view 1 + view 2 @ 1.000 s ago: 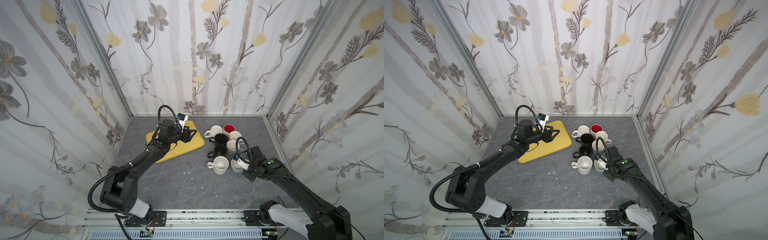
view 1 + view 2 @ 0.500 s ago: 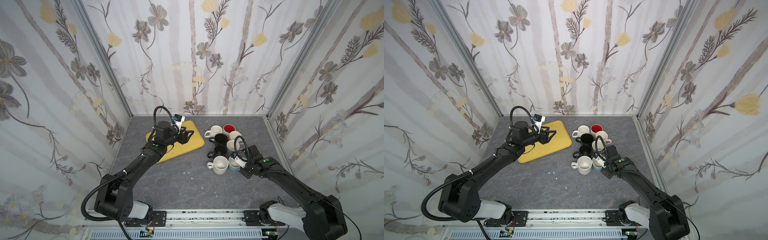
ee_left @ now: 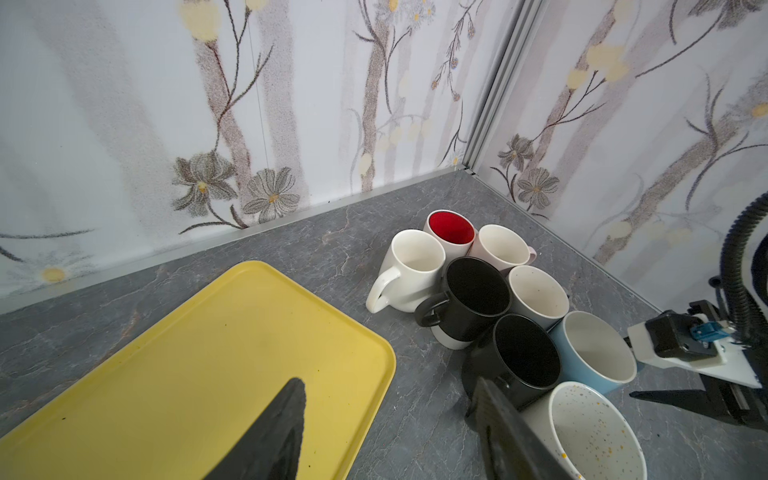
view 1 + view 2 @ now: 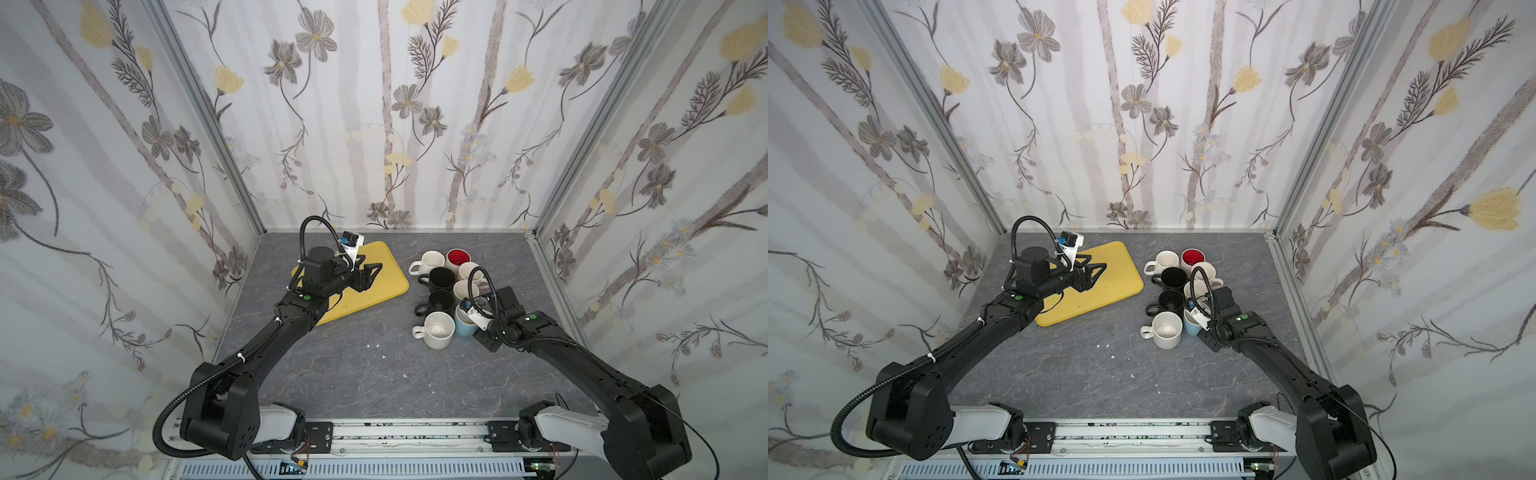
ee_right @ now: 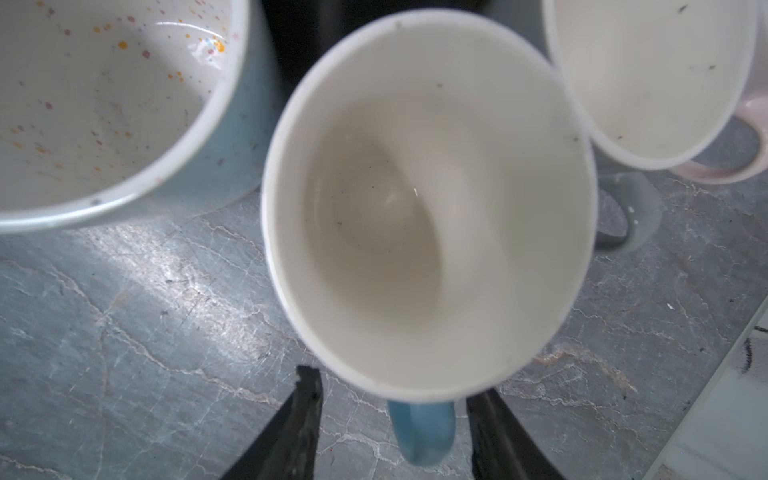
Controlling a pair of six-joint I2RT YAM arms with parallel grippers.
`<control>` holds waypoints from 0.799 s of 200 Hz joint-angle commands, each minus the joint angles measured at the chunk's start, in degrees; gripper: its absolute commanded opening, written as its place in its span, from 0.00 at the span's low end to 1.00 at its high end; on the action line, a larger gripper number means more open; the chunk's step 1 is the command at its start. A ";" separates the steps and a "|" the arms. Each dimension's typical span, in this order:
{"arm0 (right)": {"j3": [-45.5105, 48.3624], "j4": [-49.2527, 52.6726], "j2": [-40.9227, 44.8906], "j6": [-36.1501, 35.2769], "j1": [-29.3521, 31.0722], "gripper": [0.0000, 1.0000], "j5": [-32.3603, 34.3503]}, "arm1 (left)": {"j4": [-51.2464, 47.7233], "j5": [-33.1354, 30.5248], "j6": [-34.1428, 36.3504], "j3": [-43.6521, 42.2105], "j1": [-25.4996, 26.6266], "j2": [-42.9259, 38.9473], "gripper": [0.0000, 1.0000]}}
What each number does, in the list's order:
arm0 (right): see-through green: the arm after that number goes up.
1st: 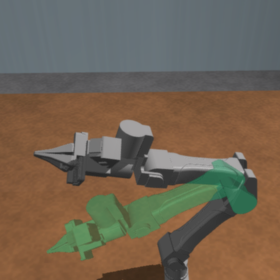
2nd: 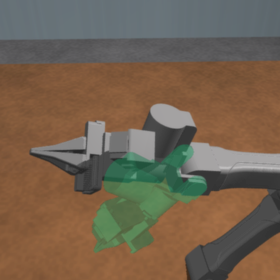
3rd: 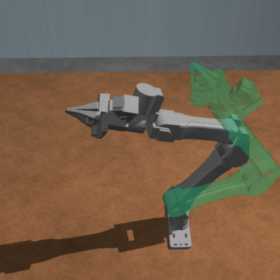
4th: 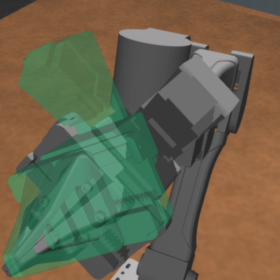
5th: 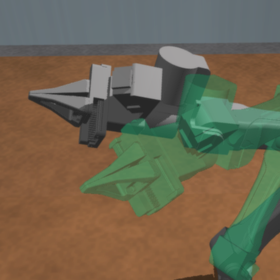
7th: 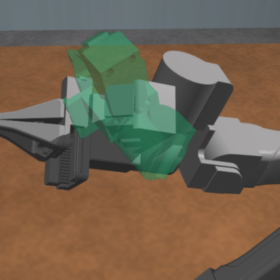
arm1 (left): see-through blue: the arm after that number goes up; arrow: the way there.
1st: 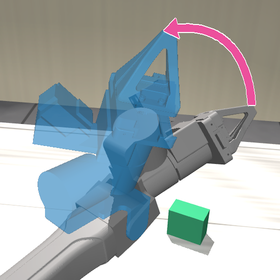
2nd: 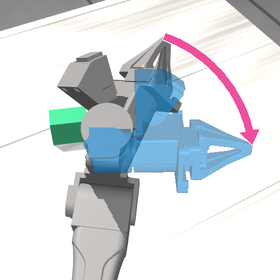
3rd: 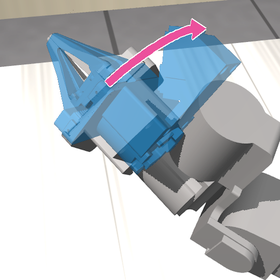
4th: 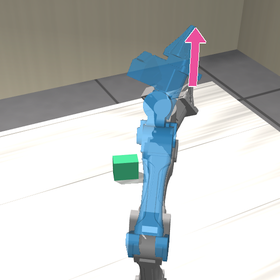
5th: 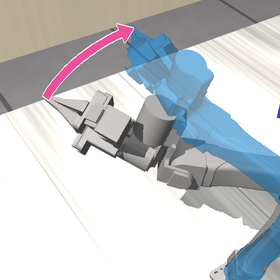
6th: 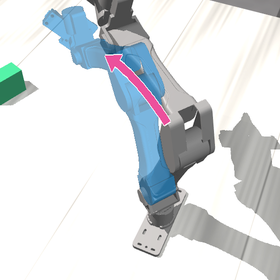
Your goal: Turn the mug right side up
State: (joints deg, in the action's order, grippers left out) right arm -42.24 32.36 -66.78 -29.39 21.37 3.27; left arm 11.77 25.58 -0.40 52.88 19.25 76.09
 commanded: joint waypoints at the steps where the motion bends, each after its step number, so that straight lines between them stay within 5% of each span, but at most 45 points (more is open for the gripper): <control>1: -0.48 -0.19 2.21 0.73 0.02 0.57 0.27 | 0.37 -0.56 1.04 -0.24 -0.36 -1.09 0.65; 45: -2.99 -1.72 9.75 0.44 -0.18 0.64 2.15 | -1.77 -3.99 3.23 -0.64 -1.89 -3.80 0.67; 101: 3.26 -19.08 19.83 1.61 -0.43 1.00 17.17 | -4.31 -9.04 4.62 -1.71 -6.58 -9.19 0.74; 160: 9.34 -34.61 21.95 14.48 -2.29 1.00 28.53 | -6.23 -17.22 7.38 -4.30 -12.36 -13.83 0.95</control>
State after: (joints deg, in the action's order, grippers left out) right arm -34.65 7.86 -45.08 -23.14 20.03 24.93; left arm 5.76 13.08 5.48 49.71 8.45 63.40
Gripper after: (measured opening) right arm 0.995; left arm 0.910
